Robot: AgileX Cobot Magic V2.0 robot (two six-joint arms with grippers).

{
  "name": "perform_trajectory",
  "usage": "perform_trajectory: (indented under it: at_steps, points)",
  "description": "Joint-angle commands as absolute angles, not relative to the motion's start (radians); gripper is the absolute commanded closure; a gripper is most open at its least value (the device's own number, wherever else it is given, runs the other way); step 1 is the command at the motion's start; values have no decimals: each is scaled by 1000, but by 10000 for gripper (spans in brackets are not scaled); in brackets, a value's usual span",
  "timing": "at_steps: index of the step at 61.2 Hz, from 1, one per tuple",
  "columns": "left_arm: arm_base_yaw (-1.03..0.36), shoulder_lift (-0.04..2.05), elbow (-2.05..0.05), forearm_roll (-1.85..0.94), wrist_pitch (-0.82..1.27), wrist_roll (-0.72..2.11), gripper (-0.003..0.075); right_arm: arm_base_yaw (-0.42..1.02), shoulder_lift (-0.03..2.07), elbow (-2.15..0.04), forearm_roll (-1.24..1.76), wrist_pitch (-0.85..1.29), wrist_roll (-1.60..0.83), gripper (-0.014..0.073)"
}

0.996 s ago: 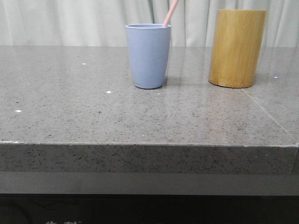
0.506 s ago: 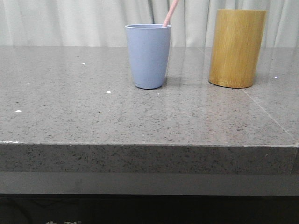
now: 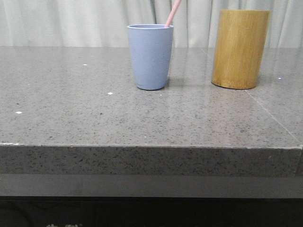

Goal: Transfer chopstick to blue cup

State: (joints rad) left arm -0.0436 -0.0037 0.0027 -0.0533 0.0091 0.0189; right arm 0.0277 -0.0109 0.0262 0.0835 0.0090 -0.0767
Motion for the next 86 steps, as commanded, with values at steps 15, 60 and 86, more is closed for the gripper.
perform_trajectory:
  at_steps: [15,60,86]
  points:
    - [-42,-26,16,-63,-65,12,739,19,-32,23,24,-95,16,661]
    - [-42,-26,16,-63,-65,12,739,19,-31,23,24,-93,55,661]
    - [-42,-26,16,-63,-65,12,739,19,-31,23,24,-93,55,661]
